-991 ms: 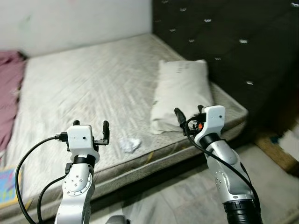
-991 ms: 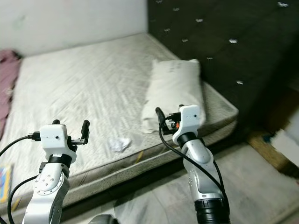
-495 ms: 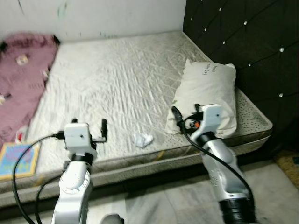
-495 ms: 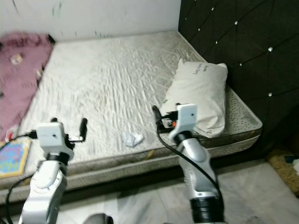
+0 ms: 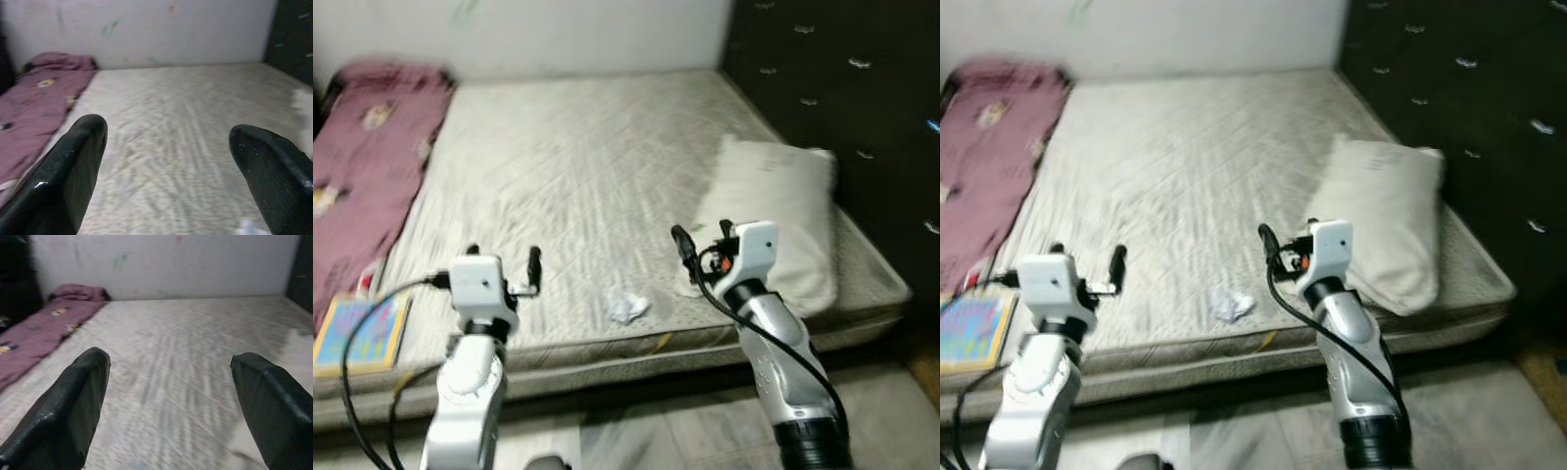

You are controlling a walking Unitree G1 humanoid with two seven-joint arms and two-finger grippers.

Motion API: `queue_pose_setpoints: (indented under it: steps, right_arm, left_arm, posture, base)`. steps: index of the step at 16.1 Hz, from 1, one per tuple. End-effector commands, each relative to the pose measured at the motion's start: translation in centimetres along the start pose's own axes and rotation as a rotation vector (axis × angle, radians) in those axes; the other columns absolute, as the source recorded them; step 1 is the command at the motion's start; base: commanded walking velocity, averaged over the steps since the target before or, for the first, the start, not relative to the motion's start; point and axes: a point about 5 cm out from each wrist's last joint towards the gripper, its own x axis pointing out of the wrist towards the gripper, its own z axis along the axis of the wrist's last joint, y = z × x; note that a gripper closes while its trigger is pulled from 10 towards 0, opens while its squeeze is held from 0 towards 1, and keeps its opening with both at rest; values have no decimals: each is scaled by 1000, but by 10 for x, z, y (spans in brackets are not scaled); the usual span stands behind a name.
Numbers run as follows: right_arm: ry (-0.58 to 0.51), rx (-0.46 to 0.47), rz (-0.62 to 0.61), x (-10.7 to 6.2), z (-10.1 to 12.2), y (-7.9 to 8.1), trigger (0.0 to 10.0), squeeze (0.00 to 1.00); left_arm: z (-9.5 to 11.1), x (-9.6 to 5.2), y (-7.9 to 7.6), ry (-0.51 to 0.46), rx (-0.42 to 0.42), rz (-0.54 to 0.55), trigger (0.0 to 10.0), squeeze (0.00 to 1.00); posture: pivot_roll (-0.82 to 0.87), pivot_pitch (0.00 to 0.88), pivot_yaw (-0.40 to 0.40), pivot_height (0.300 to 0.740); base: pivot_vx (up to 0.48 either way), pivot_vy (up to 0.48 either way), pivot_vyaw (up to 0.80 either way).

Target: Clean up the room

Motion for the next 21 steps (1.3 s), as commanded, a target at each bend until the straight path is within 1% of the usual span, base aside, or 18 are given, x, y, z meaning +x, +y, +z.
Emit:
queue_pose_setpoints:
  steps: [1,7,8,10,15,21]
  right_arm:
    - [3,0,-10,-3,-2,-4,10000,0]
    - [3,5,-12,-2,-2,-5,10000,0]
    - [2,-13,-5,-2,-1,-4,10000,0]
    - [4,-22,0,-2,-2,-3,10000,0]
    - [8,-18,-13,-1,-4,-6,10000,0]
    - [10,-3,-28,-1,-4,-8,10000,0]
  left_arm:
    - [2,1,-3,-10,-2,-20,10000,0]
    - [2,3,-5,-3,-3,-31,10000,0]
    - [1,4,-8,-1,8,-35,10000,0]
    - [1,5,-9,0,32,-33,10000,0]
    - [-1,6,-9,17,-2,-28,10000,0]
    - [-2,7,-9,28,-25,-31,10000,0]
  posture:
    - [-41,0,-8,740]
    - [-40,0,-9,740]
    - [-40,0,-9,740]
    - [-37,0,-10,740]
    - [-38,0,-12,740]
    - [-43,0,-10,740]
  base:
    - [345,0,0]
    - [318,0,0]
    - [0,0,0]
    - [0,0,0]
    - [0,0,766]
    - [0,480,0]
